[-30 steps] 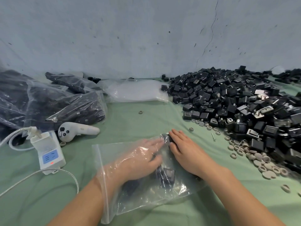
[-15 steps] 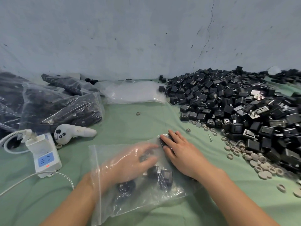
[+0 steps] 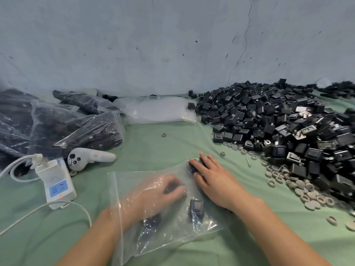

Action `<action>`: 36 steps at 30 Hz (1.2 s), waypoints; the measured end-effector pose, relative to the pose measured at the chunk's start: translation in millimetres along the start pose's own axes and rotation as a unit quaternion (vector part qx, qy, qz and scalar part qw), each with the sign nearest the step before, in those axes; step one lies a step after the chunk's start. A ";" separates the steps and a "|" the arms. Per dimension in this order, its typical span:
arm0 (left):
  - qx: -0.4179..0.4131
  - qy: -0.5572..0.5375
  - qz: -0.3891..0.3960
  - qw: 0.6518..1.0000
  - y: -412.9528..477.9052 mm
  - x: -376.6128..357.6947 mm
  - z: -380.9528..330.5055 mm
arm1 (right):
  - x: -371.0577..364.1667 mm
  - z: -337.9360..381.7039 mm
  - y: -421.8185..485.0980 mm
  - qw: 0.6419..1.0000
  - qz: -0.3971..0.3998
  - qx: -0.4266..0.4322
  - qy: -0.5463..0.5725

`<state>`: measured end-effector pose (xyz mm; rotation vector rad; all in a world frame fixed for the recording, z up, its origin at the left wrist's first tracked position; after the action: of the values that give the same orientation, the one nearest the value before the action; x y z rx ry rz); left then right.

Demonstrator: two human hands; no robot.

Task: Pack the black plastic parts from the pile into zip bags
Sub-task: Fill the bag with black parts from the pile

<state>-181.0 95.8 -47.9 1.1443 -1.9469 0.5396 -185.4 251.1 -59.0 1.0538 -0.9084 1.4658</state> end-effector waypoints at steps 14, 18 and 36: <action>0.053 -0.112 -0.083 0.989 -4.5 15.1 1.6 | -0.9 -1.6 1.3 1.000 0.001 -0.002 0.000; 0.077 -0.188 -0.099 0.974 -8.2 14.6 1.3 | 0.3 -1.0 0.0 1.000 0.004 -0.003 0.000; -0.028 -0.050 -0.021 0.998 -17.1 3.9 -3.7 | -1.3 -1.8 0.4 1.000 0.009 -0.002 0.010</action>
<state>-165.7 87.7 -43.1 1.1951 -2.0048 0.4096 -186.0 252.4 -60.8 1.0280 -0.9080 1.4873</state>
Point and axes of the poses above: each hand's wrist, its own y-axis towards the middle knuckle, its own x-axis out of the back of the hand, z = x × y, the point moved 9 cm from there along y, towards the middle knuckle, and after that the axes turned 2 degrees about -x, right-handed, at the moved point
